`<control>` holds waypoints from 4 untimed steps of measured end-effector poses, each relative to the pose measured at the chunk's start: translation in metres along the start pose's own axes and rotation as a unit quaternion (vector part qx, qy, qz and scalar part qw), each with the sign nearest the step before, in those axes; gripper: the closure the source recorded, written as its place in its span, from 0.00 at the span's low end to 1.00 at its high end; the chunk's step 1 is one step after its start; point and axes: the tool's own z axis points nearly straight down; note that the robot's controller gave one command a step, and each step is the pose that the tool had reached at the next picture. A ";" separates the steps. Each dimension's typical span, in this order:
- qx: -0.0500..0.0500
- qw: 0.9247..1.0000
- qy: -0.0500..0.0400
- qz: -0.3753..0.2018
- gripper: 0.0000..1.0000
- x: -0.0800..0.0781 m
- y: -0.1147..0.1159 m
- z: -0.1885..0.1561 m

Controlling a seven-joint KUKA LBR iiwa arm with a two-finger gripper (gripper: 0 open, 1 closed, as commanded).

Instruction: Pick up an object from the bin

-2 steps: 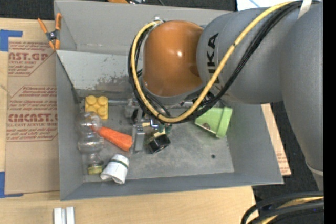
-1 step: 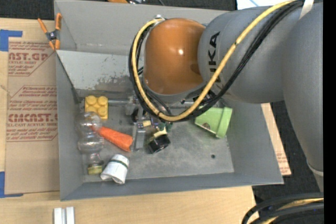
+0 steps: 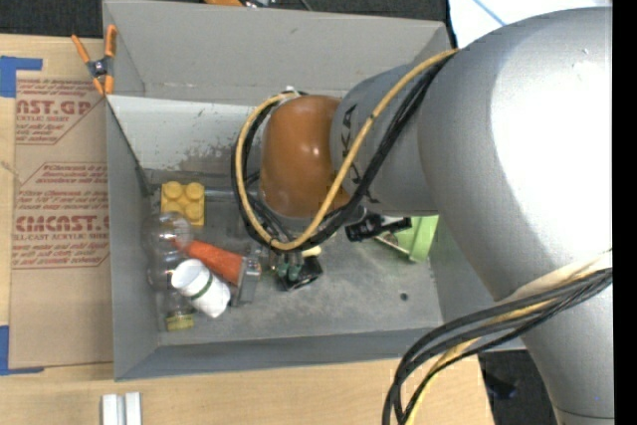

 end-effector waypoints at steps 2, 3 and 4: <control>-0.003 0.998 -0.004 0.071 0.00 0.021 0.047 -0.004; -0.003 1.000 -0.008 0.013 0.00 0.010 0.005 -0.004; -0.004 0.999 -0.005 0.046 1.00 0.013 0.009 -0.004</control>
Offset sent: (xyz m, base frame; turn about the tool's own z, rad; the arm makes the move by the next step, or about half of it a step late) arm -0.0145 0.0473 0.0036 0.1432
